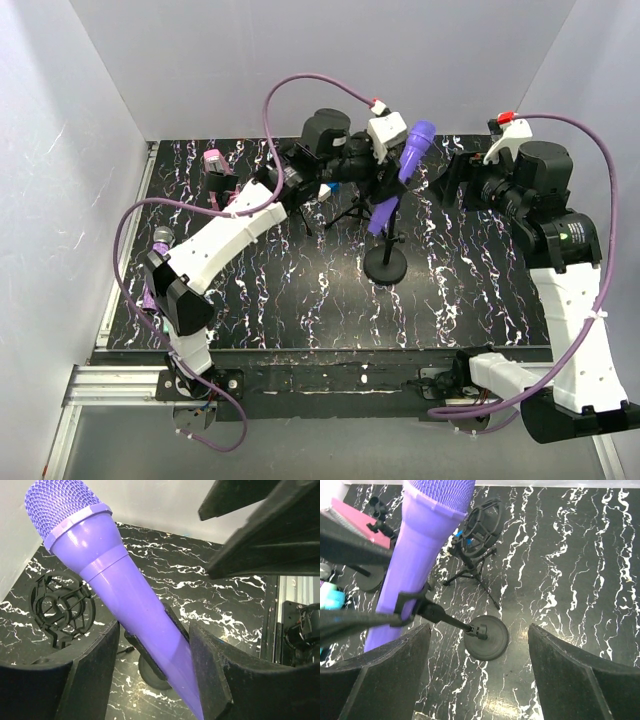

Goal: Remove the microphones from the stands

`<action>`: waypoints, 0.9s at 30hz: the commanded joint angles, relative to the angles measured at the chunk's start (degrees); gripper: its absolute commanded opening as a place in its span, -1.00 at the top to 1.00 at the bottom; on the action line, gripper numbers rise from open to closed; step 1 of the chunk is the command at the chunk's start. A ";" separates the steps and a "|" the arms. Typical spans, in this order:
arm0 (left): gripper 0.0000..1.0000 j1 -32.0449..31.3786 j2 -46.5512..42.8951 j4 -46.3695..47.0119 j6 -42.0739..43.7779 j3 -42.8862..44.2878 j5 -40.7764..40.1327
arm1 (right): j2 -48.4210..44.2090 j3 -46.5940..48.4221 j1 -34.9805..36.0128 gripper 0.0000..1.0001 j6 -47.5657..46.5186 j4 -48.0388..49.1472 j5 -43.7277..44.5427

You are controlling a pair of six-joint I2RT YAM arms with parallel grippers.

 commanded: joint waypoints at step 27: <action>-0.96 6.35 -0.72 -1.54 -6.89 4.35 12.14 | -8.74 -10.72 -0.39 -0.82 -13.95 7.78 -21.42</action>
